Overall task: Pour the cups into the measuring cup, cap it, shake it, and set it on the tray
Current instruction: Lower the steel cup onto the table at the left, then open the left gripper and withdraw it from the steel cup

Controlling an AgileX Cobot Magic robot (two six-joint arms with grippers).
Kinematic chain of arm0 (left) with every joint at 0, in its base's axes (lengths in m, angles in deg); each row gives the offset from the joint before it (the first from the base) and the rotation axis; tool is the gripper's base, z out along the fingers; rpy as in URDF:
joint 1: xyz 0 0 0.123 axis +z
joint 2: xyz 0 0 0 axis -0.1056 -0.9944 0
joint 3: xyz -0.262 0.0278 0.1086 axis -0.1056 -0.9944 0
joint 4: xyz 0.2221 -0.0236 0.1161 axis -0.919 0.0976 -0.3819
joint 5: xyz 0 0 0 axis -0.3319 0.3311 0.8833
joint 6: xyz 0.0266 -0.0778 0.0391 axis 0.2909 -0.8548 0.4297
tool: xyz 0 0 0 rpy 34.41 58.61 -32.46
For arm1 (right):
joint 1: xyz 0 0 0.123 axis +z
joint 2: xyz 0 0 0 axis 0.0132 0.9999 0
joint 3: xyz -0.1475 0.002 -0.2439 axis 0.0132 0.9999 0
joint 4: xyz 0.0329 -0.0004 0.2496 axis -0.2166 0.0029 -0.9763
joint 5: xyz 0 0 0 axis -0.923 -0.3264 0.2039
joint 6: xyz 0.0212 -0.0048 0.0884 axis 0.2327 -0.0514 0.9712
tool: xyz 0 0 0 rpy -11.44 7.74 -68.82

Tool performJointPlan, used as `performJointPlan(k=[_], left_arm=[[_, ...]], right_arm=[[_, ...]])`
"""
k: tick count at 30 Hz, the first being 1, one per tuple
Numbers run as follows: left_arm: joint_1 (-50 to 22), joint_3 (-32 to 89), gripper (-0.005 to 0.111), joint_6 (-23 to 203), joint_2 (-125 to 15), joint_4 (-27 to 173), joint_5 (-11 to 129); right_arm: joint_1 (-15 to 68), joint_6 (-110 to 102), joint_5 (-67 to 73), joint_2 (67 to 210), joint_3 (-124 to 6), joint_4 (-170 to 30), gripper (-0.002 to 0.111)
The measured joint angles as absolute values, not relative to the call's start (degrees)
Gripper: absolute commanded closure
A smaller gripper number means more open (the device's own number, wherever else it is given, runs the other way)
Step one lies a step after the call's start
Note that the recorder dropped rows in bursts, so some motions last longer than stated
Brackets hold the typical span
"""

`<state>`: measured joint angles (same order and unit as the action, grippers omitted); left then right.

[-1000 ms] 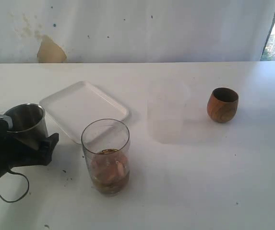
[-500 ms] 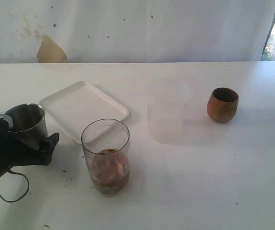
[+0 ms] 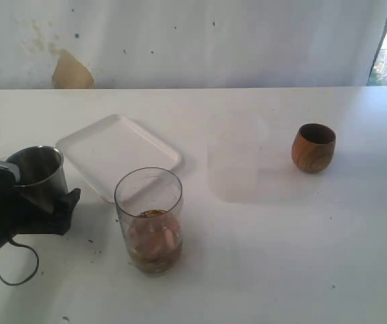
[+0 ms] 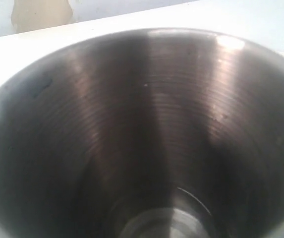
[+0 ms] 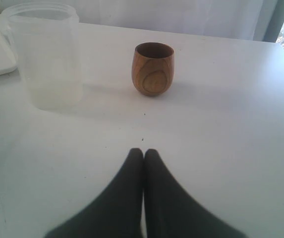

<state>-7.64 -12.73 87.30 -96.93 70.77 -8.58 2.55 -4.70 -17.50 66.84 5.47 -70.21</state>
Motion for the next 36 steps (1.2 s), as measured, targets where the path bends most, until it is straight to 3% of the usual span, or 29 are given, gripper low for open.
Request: performJointPlan(k=[20,36], left_arm=[[-7.6,-19.3,0.002,87.8,-96.3,70.9,-10.1],[-7.6,-26.9,0.002,87.6,-80.3,71.1,-10.3]], right_arm=[[2.6,-4.7,-17.5,66.8,5.5,-70.2,0.108],[2.6,-4.3,-17.5,66.8,5.5,-70.2,0.108]])
